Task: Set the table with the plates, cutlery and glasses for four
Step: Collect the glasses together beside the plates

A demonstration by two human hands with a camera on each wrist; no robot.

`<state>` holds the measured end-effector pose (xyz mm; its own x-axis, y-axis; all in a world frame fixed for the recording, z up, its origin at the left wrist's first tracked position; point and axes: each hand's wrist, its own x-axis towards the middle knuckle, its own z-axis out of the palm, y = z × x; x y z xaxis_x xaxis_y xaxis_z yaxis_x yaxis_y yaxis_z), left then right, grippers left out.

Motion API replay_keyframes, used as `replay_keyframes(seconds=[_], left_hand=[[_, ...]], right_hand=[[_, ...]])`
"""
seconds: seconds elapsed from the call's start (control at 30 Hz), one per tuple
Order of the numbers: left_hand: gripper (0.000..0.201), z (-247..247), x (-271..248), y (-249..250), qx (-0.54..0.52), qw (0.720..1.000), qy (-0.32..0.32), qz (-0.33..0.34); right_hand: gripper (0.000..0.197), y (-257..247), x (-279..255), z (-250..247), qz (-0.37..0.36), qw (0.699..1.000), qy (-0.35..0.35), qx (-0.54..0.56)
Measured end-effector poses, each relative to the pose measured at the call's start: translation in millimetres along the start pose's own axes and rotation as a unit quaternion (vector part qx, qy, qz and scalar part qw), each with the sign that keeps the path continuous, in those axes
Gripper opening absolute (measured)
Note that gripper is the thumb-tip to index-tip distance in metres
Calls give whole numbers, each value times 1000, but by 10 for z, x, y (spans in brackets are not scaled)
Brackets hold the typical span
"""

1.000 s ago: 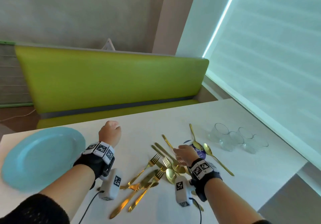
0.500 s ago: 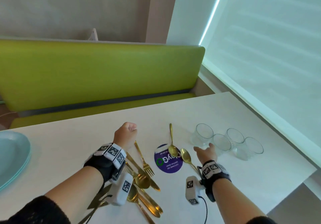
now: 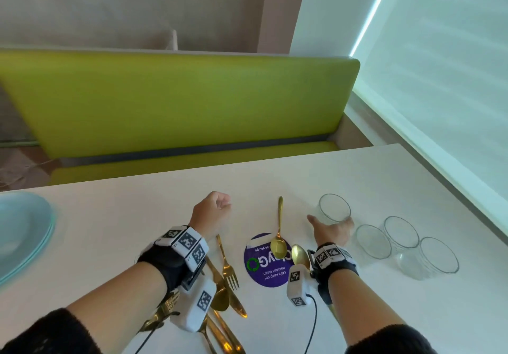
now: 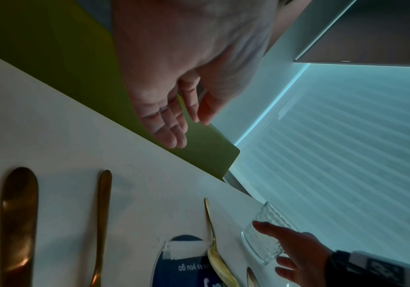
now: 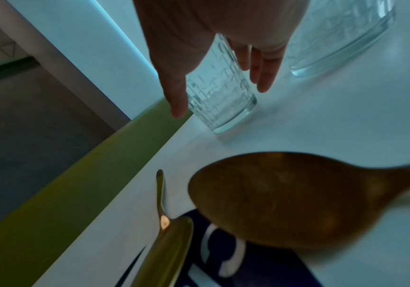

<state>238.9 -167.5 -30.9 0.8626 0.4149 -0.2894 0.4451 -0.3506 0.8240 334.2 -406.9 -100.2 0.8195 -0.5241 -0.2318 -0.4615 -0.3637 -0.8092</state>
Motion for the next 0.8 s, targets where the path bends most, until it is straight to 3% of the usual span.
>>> replay_keyframes(seconds=[0.27,0.43,0.57,0.63,0.73,0.8], left_hand=[[30,195,-62,94,-13,999,-50,5],[64,462,-136,219,-6,990,-137,-7],[92,690,-240,275,-72,975,-208,-29],[84,773,-275,276,-129,966,-222,-39],[64,855,-367,317,-203,951,-229,-42],[76,906,-409,315,-196,953,-226,-42]], right_hand=[[87,9,2,-11,-49,998,-18,-28],[81,-25,-372,-98,-150,981,-114,-49],[81,-37,-700,-227,-224,960,-165,-31],[88,-37,-799,-261,-242,953,-179,-30],[80,-10,-842,-369,-255,945,-201,-34],[74,19,-824,-484,-255,940,-222,-50]])
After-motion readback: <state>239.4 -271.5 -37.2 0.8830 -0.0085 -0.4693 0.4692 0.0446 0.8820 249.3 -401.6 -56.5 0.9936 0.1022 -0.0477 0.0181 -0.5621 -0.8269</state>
